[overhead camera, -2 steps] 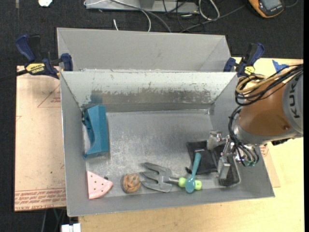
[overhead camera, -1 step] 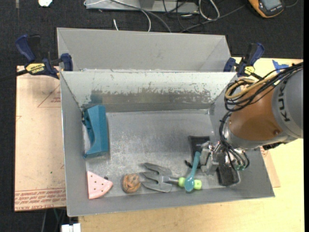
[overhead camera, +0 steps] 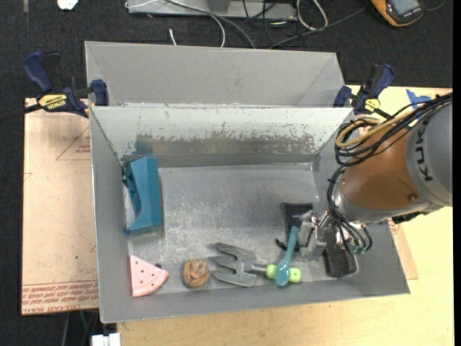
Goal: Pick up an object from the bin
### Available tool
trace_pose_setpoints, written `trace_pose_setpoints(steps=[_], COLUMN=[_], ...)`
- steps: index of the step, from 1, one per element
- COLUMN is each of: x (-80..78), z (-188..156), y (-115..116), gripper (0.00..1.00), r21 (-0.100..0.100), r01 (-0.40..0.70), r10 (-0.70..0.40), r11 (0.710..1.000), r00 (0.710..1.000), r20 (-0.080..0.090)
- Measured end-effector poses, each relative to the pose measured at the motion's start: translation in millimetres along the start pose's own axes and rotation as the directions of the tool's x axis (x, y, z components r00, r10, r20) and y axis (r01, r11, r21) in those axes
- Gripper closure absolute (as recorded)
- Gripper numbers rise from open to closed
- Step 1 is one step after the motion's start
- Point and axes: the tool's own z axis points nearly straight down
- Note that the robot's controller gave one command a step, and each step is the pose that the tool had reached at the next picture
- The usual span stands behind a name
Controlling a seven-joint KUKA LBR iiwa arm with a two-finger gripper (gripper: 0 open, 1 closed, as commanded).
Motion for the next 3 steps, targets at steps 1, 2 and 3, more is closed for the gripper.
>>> trace_pose_setpoints(steps=[1,2,3], x=[-3.1,-16.6,-19.4], z=[-50.2,-86.7,-55.9], y=[-10.5,-24.3,-29.2], gripper=[1.0,1.0,1.0], r21=[-0.001,-0.002,-0.001], r01=[-0.094,-0.106,0.007], r10=[0.094,0.106,-0.007], r11=[0.996,0.994,1.0], r00=[0.996,0.994,1.0], r20=[-0.004,-0.007,0.005])
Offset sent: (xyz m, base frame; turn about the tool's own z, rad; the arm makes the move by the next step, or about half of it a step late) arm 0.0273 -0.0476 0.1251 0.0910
